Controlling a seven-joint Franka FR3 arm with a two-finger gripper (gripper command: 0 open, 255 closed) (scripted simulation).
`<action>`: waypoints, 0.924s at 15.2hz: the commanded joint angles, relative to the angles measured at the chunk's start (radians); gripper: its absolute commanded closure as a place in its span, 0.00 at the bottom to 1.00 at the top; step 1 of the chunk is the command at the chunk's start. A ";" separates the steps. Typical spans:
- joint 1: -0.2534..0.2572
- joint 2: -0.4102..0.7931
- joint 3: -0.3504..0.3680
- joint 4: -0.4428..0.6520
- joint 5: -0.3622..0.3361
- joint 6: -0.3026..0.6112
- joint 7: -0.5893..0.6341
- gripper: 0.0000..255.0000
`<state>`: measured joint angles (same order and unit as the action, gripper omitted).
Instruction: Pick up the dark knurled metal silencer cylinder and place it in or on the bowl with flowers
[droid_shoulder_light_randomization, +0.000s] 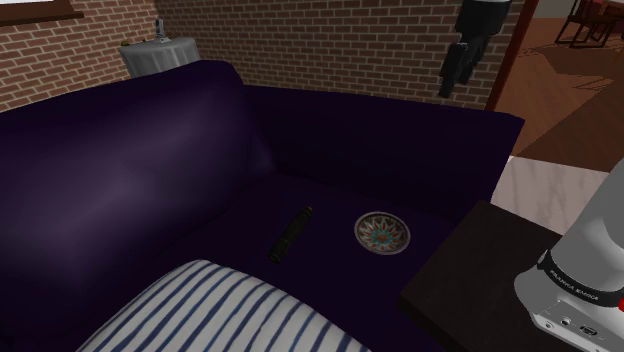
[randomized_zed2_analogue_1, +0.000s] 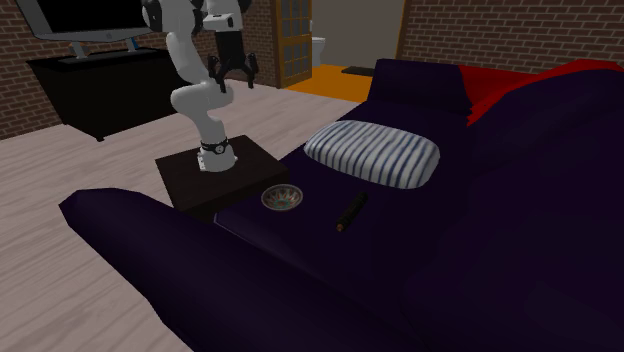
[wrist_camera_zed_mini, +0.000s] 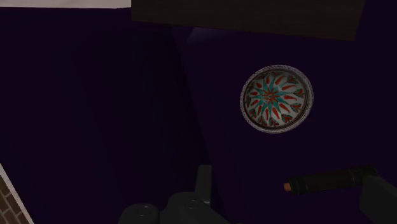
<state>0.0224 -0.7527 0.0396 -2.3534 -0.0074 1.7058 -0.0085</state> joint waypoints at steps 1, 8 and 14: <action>0.000 0.000 0.000 0.000 0.000 0.000 0.000 0.00; -0.009 0.094 0.148 -0.091 0.073 0.165 0.268 0.00; -0.028 0.250 0.276 -0.101 0.109 0.315 0.502 0.00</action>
<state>-0.0002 -0.5409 0.2910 -2.4641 0.0977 1.9935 0.4463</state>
